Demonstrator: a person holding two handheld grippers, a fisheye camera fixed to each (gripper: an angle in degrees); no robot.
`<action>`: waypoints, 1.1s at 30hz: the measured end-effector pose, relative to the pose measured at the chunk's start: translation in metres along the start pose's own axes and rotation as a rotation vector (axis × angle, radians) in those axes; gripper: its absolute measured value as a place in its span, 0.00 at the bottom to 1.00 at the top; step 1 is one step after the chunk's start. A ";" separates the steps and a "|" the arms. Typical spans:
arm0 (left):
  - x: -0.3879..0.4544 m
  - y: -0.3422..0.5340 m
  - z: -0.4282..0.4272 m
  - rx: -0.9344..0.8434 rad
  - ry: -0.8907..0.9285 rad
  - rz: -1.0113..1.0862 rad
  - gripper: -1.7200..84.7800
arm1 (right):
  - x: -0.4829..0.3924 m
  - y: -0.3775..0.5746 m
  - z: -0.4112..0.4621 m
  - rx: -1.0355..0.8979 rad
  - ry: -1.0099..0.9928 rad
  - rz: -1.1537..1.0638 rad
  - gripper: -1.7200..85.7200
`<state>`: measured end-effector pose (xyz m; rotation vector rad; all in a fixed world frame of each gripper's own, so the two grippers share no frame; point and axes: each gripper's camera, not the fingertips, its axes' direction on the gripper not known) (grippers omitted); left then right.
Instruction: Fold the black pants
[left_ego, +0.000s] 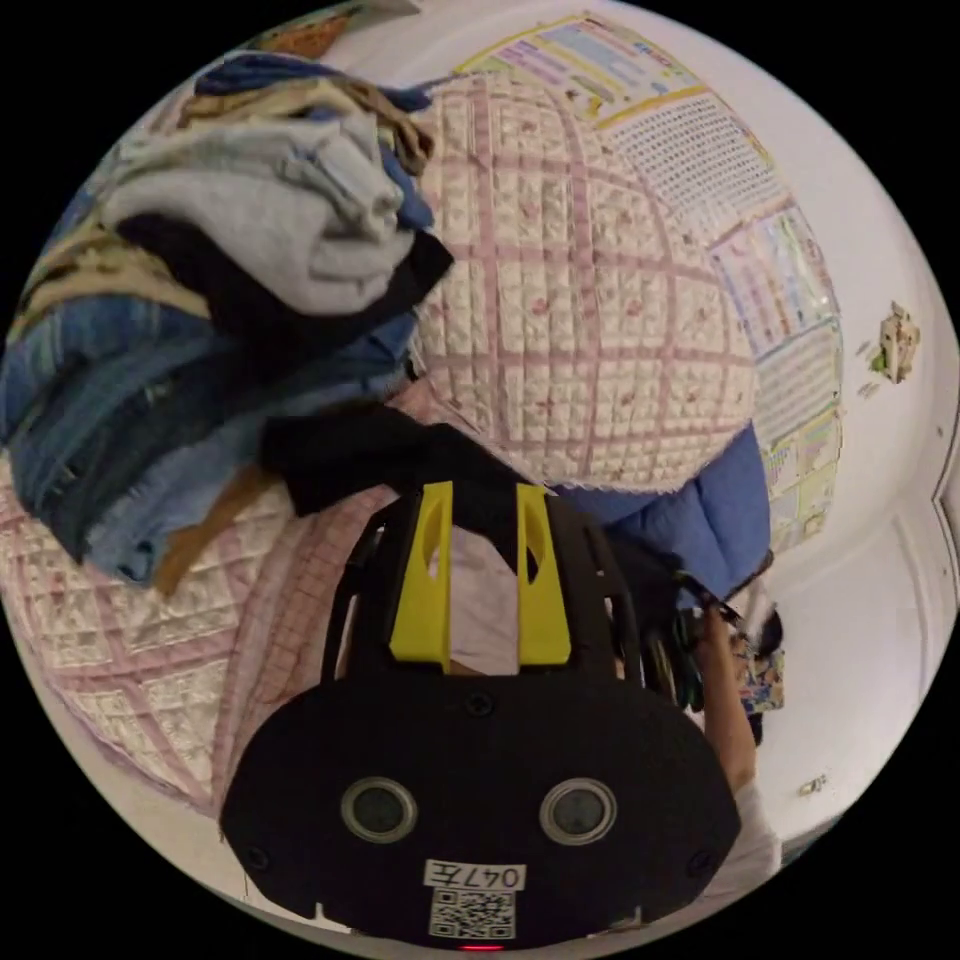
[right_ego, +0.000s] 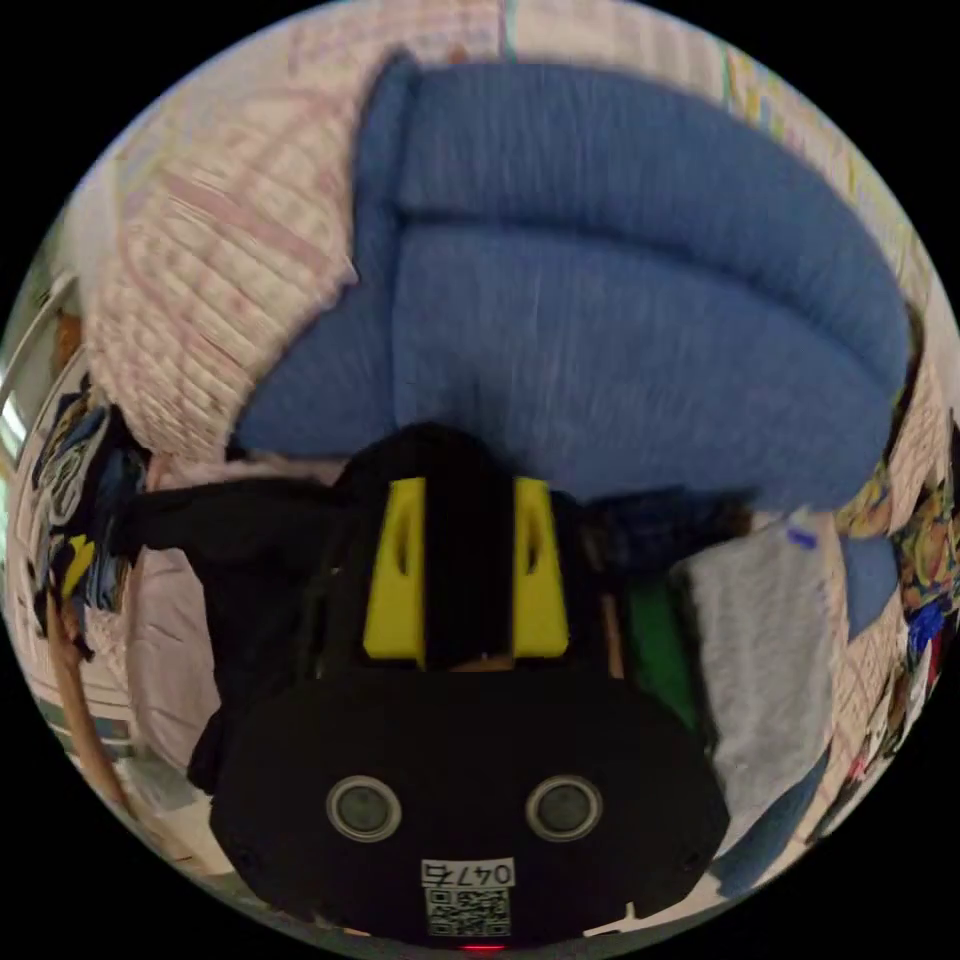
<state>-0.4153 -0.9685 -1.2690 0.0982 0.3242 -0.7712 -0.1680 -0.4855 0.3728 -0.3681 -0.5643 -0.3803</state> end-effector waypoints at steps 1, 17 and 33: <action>0.002 0.012 0.001 -0.013 -0.004 0.045 0.14 | 0.003 0.006 -0.006 0.038 -0.045 -0.001 0.20; -0.160 0.456 0.042 -0.244 -0.134 -0.016 0.17 | -0.075 0.287 -0.189 0.085 0.149 -0.959 0.08; -0.168 0.531 0.219 -0.465 -0.187 0.294 0.19 | -0.122 0.128 -0.354 0.280 0.213 -0.794 0.02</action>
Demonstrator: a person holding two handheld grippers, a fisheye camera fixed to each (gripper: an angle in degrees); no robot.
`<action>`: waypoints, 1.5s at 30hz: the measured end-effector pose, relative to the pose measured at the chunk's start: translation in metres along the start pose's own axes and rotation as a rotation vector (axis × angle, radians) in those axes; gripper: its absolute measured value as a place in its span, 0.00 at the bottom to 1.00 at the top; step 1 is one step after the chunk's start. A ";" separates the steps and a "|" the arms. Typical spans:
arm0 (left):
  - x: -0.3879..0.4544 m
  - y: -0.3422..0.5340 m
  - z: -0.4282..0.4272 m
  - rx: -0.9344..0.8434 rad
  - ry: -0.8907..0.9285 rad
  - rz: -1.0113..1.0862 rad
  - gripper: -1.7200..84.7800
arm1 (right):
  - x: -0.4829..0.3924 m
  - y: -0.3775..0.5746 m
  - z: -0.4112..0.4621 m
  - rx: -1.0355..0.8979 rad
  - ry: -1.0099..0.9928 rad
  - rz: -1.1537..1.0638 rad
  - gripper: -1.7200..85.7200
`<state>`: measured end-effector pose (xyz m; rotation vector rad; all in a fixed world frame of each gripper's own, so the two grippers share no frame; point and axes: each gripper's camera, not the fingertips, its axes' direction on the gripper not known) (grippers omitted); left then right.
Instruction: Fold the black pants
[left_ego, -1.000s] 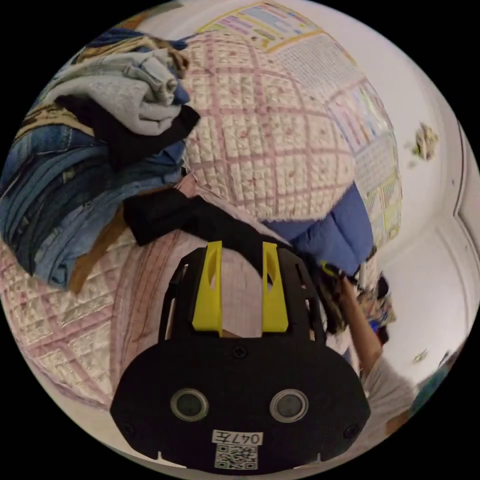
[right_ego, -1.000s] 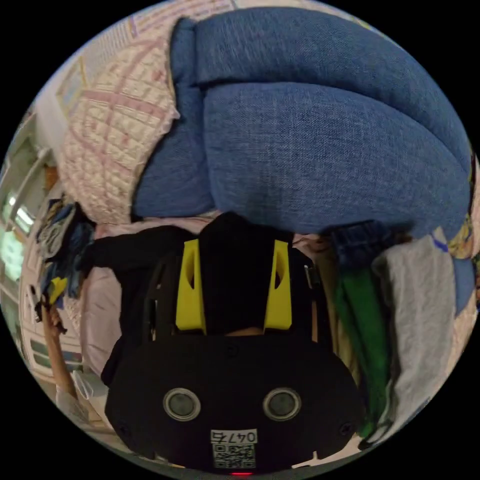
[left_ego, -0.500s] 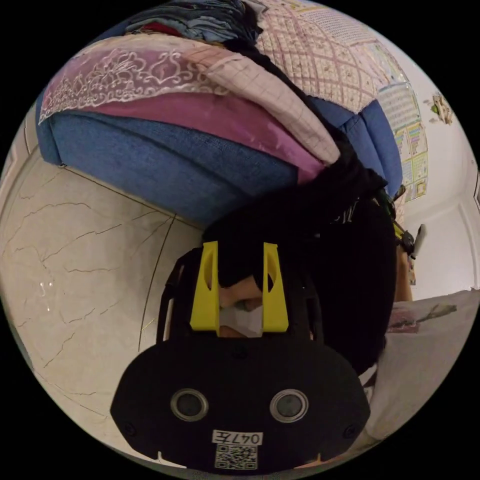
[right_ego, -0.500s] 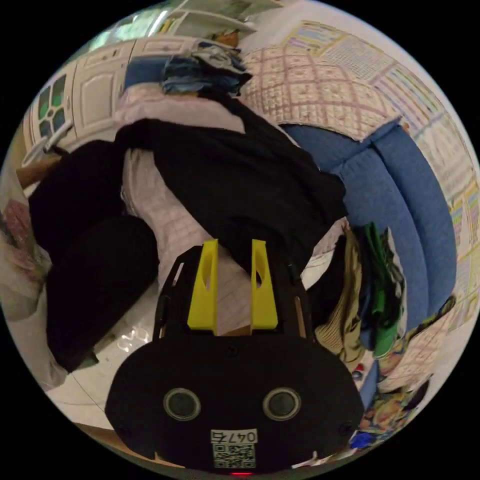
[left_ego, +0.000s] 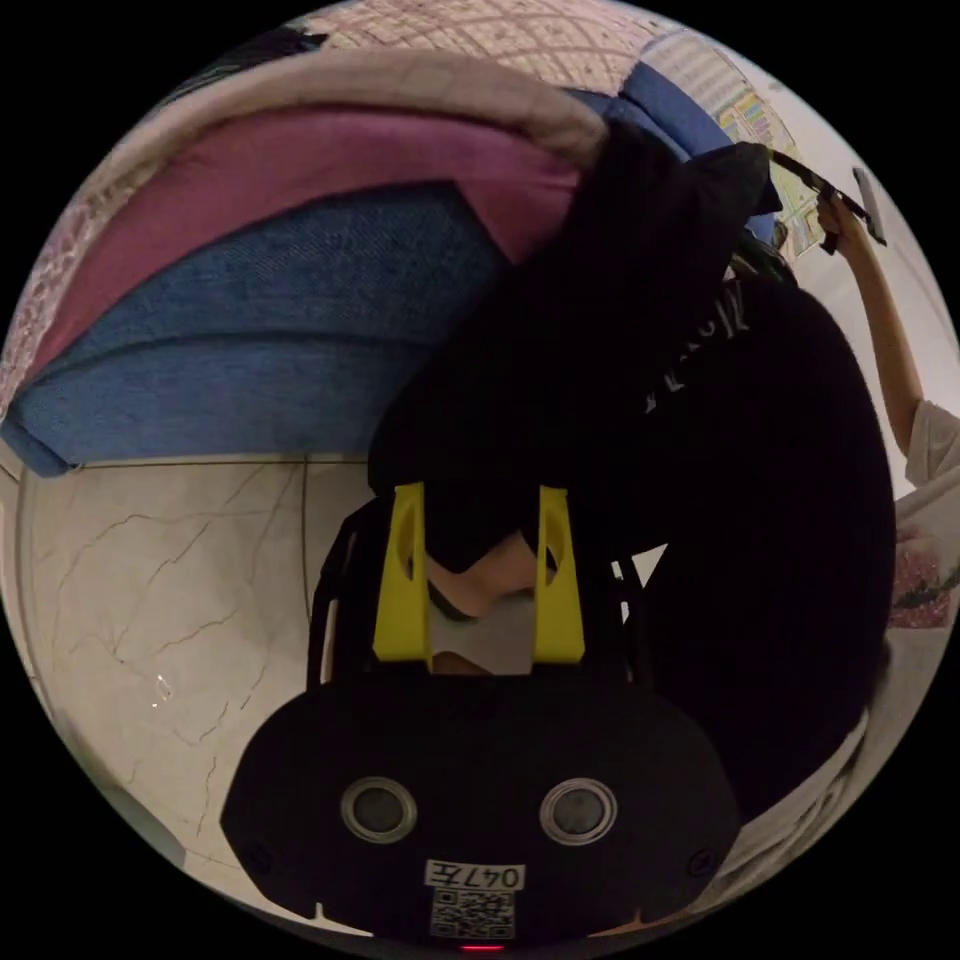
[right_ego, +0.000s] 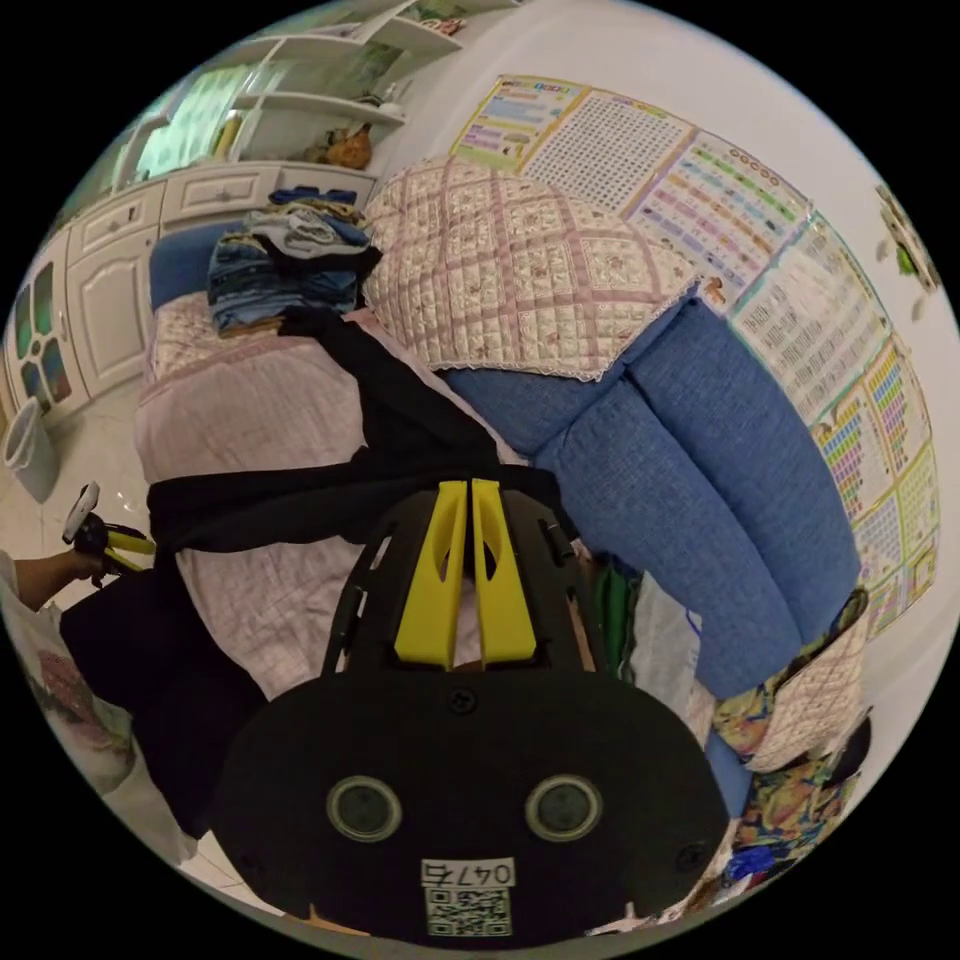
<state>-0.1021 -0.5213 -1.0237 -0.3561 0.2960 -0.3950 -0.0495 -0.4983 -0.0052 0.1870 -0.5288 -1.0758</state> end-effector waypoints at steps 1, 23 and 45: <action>0.000 -0.001 0.005 0.002 0.005 -0.005 0.18 | -0.002 -0.002 -0.002 -0.005 0.010 -0.009 0.02; 0.096 0.046 -0.013 0.098 -0.211 0.192 0.01 | 0.021 0.084 -0.005 -0.041 -0.053 0.113 0.02; 0.119 -0.137 -0.281 0.398 -0.397 -0.043 0.01 | 0.003 0.233 0.093 -0.070 -0.155 0.324 0.02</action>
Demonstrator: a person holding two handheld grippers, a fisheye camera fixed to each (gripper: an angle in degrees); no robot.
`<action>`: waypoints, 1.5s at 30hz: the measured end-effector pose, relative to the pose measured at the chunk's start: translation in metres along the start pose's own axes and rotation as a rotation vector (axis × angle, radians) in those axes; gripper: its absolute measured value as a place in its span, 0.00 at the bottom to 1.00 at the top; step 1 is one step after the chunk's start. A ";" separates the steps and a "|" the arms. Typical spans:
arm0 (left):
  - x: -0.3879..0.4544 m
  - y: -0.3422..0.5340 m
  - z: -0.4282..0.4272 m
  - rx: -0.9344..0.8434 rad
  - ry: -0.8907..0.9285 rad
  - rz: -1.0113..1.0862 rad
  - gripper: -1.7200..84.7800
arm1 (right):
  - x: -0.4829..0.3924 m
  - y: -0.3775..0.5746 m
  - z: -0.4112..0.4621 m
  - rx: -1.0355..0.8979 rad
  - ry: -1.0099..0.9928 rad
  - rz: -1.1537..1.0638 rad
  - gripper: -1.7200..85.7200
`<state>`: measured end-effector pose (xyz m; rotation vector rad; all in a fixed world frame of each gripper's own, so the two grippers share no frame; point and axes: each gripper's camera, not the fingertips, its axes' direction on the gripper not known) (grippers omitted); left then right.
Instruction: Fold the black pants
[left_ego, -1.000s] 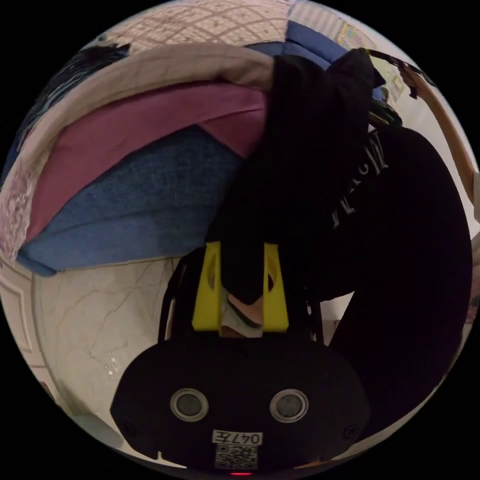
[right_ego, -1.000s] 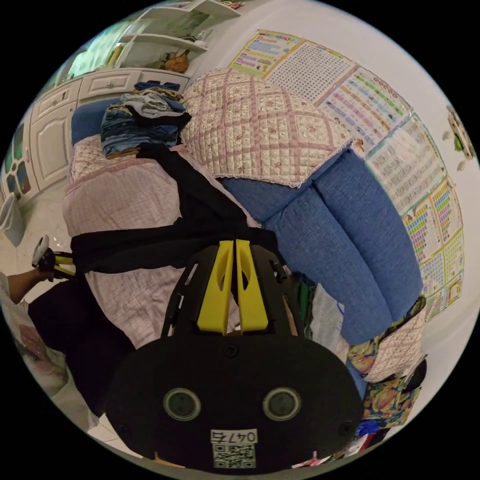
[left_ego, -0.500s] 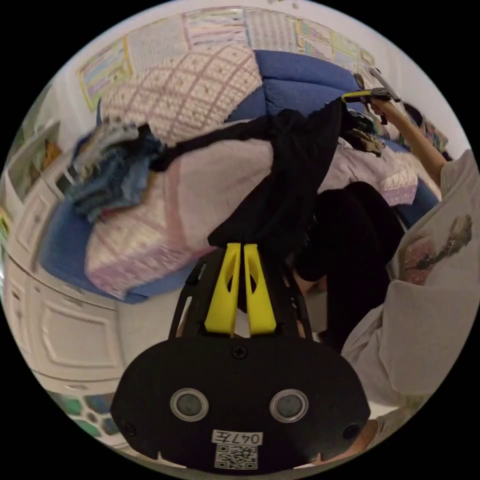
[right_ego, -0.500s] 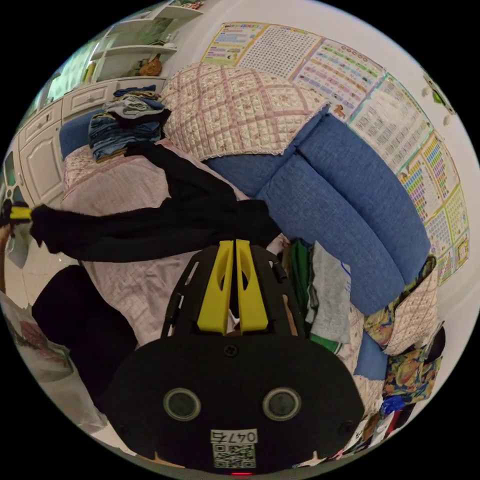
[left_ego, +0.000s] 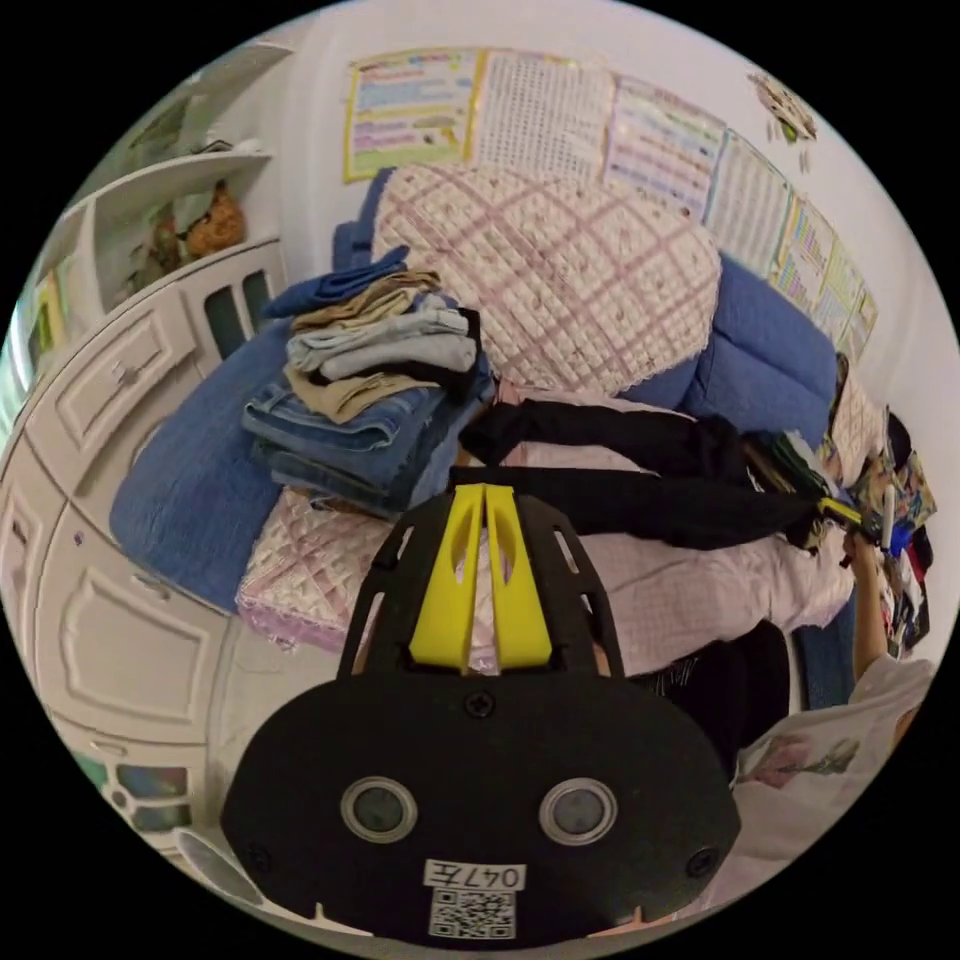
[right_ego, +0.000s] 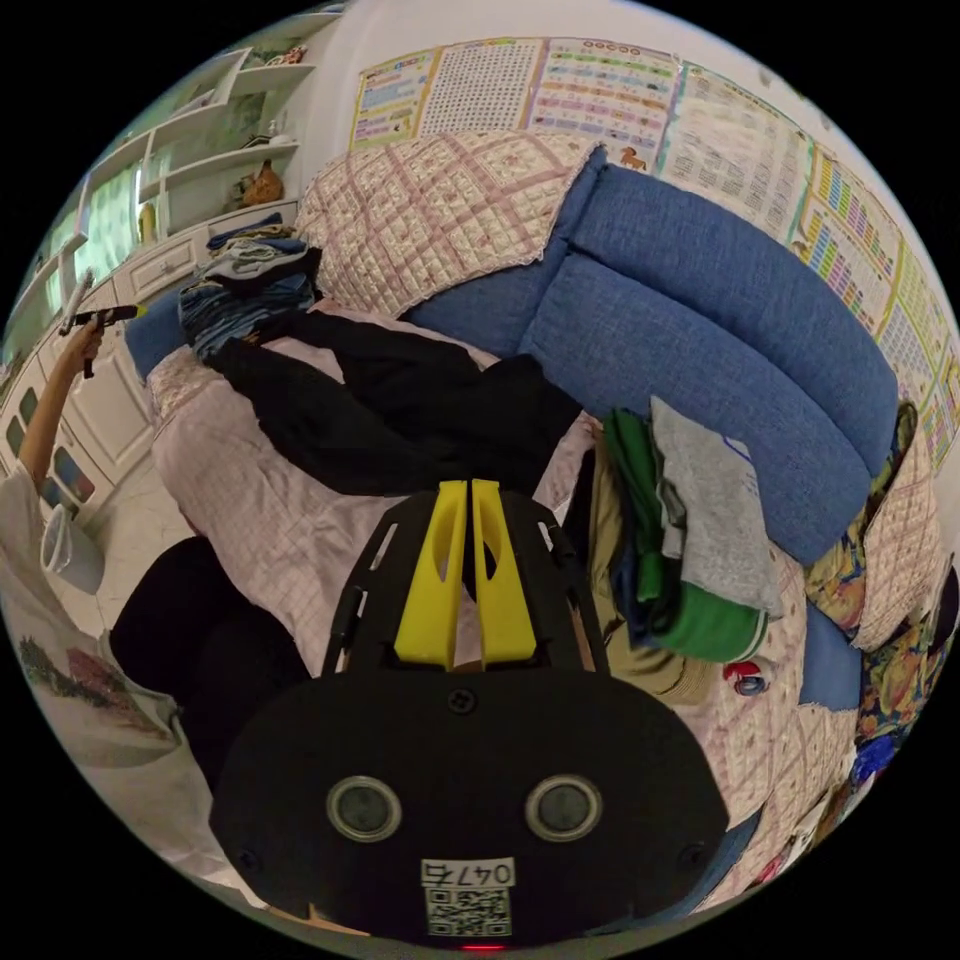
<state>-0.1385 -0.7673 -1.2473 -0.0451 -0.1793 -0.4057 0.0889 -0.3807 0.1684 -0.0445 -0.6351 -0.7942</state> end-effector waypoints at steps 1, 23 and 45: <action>0.001 0.010 0.003 -0.003 0.013 -0.011 0.02 | -0.001 0.000 0.003 -0.003 0.004 -0.002 0.02; 0.161 0.033 0.229 -0.111 -0.268 0.472 0.15 | -0.047 -0.025 0.115 -0.047 -0.020 0.033 0.05; 0.241 -0.130 0.202 0.279 -0.621 0.439 0.01 | -0.110 -0.113 0.212 0.214 -0.033 0.197 0.02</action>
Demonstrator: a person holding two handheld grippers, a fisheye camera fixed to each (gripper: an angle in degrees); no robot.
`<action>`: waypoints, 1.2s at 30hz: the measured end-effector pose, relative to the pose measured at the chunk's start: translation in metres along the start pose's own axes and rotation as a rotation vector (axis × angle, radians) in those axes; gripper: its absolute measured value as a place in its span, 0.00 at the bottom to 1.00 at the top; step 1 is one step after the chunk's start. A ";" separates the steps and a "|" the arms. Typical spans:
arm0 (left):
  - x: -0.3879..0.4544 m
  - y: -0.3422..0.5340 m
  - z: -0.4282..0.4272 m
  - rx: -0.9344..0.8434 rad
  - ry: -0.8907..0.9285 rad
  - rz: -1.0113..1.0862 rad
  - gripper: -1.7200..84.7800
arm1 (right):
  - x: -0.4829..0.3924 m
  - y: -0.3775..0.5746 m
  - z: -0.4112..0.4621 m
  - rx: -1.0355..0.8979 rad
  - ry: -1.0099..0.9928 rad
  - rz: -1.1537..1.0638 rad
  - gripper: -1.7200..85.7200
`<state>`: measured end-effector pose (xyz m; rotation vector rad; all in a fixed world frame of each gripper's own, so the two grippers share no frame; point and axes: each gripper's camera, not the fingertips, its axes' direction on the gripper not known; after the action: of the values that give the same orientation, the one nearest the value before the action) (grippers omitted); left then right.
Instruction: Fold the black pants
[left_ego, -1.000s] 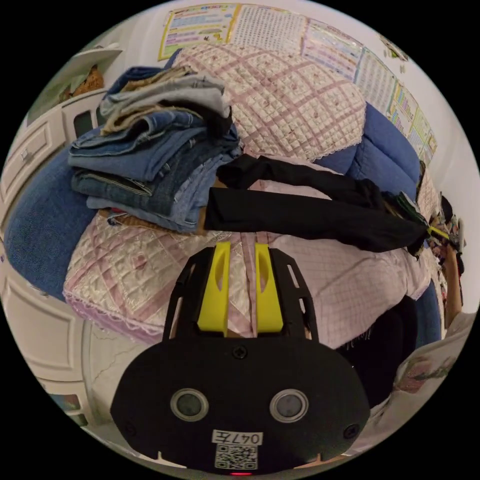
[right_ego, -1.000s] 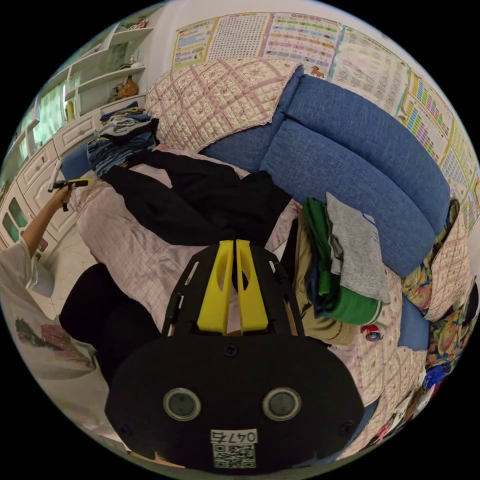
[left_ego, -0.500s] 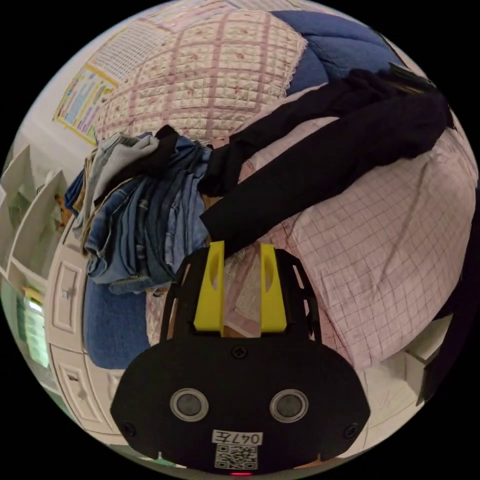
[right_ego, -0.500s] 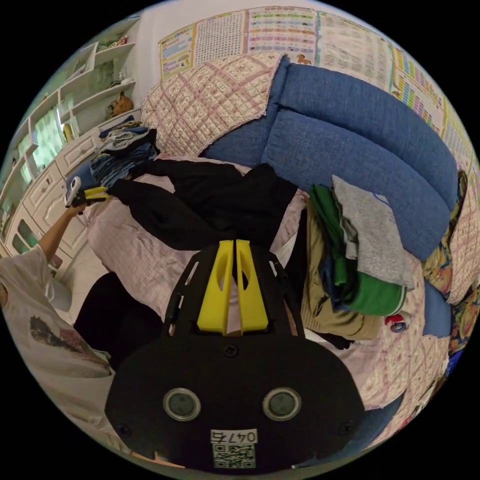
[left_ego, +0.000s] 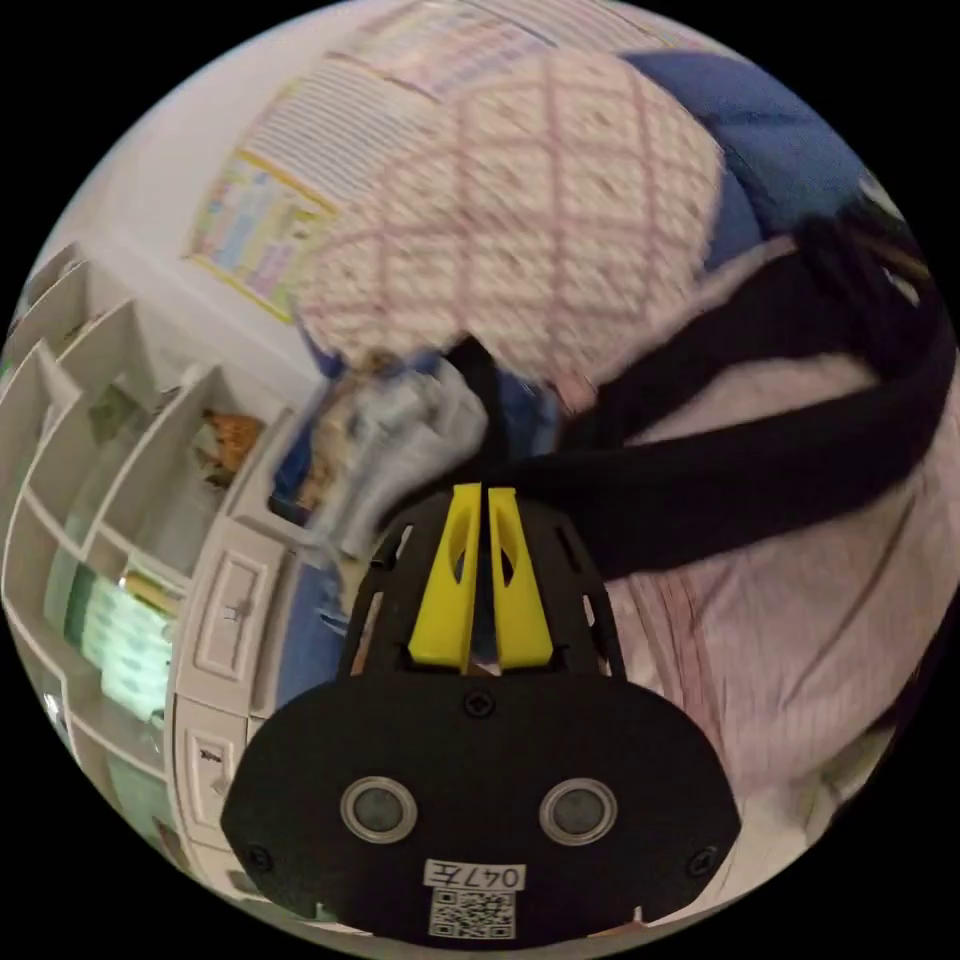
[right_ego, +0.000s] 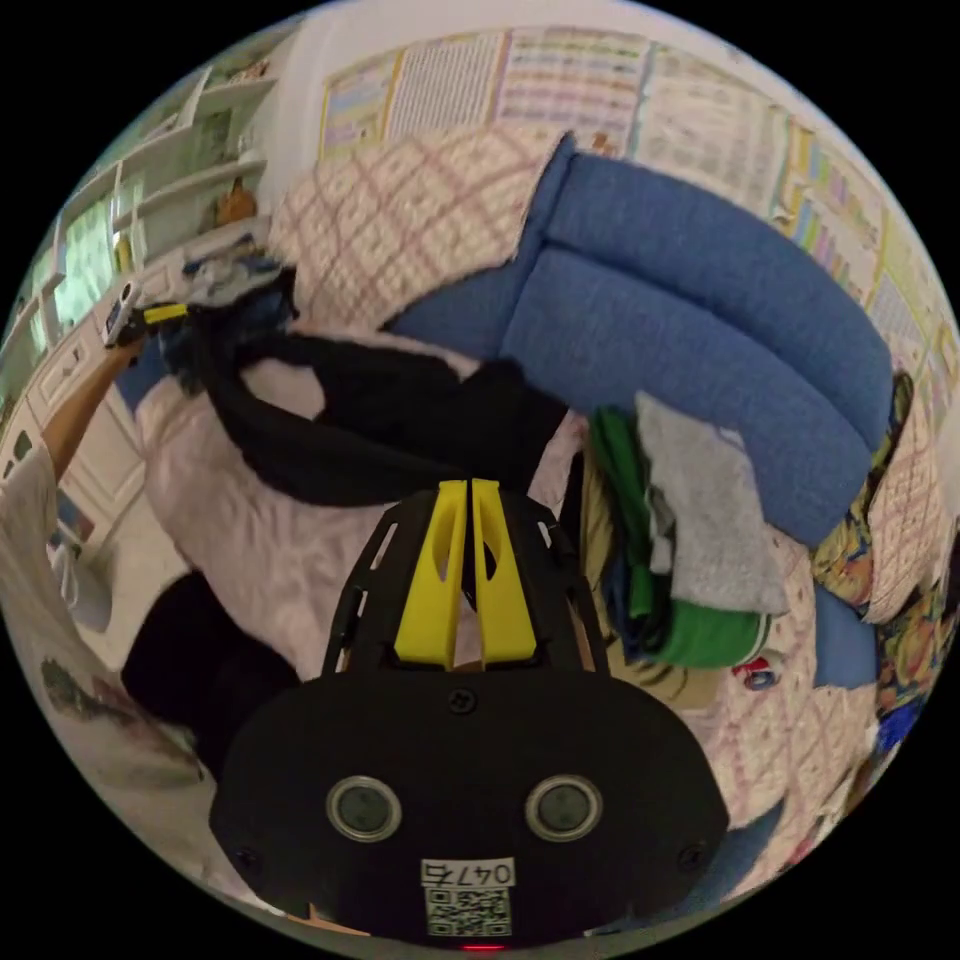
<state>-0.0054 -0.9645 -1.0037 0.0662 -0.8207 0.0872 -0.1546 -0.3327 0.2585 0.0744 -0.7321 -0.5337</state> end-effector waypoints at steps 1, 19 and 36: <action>-0.012 -0.011 -0.010 0.046 -0.023 -0.049 0.01 | -0.002 -0.003 -0.001 0.042 -0.011 0.030 0.02; 0.034 0.363 0.133 -0.577 0.420 0.024 0.02 | -0.198 0.061 0.151 -0.426 -0.113 -0.620 0.02; 0.006 0.460 0.261 -0.593 0.419 -0.260 0.13 | -0.217 0.122 0.204 -0.404 -0.139 -0.174 0.12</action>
<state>-0.2389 -0.5313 -0.8104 -0.3934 -0.3881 -0.3778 -0.3688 -0.0970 0.3073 -0.2798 -0.7442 -0.8504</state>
